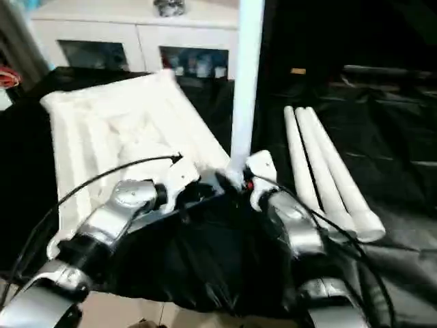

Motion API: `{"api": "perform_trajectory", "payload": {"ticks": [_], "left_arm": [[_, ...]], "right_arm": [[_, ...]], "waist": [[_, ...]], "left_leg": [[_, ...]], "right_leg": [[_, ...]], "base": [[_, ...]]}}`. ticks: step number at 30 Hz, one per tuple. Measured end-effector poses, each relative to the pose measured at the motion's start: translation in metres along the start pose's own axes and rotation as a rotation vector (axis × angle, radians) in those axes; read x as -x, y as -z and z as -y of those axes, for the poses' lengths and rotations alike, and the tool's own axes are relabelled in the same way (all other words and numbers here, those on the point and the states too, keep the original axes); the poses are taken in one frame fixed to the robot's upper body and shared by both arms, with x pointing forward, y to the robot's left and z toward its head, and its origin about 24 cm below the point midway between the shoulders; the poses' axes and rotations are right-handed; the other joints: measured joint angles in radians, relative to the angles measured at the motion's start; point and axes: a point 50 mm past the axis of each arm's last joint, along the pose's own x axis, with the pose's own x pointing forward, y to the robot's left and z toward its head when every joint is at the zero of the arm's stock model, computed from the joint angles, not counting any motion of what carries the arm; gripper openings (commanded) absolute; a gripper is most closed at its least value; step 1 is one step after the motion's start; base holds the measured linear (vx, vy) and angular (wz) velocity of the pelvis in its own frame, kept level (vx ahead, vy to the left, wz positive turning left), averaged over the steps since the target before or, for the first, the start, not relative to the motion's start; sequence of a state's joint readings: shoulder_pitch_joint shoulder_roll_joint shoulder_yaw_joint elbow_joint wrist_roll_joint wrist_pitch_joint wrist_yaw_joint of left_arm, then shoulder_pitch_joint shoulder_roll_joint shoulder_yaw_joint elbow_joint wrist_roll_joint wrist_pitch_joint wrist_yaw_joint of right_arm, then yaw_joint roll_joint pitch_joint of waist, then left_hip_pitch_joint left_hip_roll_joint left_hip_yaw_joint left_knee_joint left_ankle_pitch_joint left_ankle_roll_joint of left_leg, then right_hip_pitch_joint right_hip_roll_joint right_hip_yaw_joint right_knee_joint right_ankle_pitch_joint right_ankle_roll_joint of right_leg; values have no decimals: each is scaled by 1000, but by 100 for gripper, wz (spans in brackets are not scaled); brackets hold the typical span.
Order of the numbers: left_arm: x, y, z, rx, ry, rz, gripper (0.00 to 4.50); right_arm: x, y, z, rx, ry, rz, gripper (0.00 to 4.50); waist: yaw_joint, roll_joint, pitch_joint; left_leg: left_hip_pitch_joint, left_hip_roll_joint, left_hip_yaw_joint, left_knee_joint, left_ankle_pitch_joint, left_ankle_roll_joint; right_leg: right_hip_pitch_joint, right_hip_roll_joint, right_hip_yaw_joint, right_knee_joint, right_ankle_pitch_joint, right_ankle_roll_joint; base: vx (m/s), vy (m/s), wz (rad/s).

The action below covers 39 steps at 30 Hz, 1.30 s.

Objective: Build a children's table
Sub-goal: Rotate leg to tighten

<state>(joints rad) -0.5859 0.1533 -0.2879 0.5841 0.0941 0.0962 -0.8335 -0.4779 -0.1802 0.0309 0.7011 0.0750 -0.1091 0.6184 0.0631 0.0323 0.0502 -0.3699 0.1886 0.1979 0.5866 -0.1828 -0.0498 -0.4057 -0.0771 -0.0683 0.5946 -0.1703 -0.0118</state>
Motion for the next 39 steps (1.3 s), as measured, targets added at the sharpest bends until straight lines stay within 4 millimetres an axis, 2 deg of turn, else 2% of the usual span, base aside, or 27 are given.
{"api": "perform_trajectory", "payload": {"ticks": [8, 13, 16, 17, 27, 33, 39], "left_arm": [[16, 8, 3, -23, 95, 13, 0], [29, 14, 4, -15, 181, 13, 0], [34, 16, 4, -15, 217, 7, 0], [35, 16, 4, -13, 228, 8, 0], [44, 18, 7, -17, 329, -1, 0], [46, 19, 7, -7, 352, -5, 0], [43, 19, 8, 20, 337, -1, 0]], "right_arm": [[29, 4, 3, 26, -127, -22, 446], [45, 4, -4, 23, -310, -44, 446], [46, 3, -6, 19, -364, -54, 446], [46, 3, -7, 23, -380, -57, 419], [51, -2, -10, 38, -489, -90, 347], [53, -1, -10, 33, -520, -105, 292], [49, 0, -12, 8, -503, -95, 278]], "waist": [[-1, 1, 0], [1, 1, 1], [0, 1, 1], [2, 1, 1], [28, 0, 1], [29, 0, 1], [27, 0, 1]], "left_leg": [[0, 0, 0, 0, 0, 0], [0, 0, 0, 0, 0, 0], [0, 0, 0, 0, 0, 0], [0, 0, 0, 0, 0, 0], [-1, 0, 0, 0, 0, 0], [-2, 0, 0, 1, 0, 0], [-1, 0, 0, 1, 0, 0]], "right_leg": [[0, 0, 0, 0, 0, 0], [0, 0, 0, 0, 0, 1], [0, 0, 0, 0, 0, 0], [0, 0, 0, 0, 0, 0], [-1, 0, 0, 0, 0, 0], [0, 0, 0, 0, 0, 0], [0, 0, 0, 0, 0, 0]], "base": [[0, 0, 0], [0, 0, 0], [0, 0, 0], [0, 0, 0], [0, 0, 0], [0, 0, 0], [0, 0, 0]]}}
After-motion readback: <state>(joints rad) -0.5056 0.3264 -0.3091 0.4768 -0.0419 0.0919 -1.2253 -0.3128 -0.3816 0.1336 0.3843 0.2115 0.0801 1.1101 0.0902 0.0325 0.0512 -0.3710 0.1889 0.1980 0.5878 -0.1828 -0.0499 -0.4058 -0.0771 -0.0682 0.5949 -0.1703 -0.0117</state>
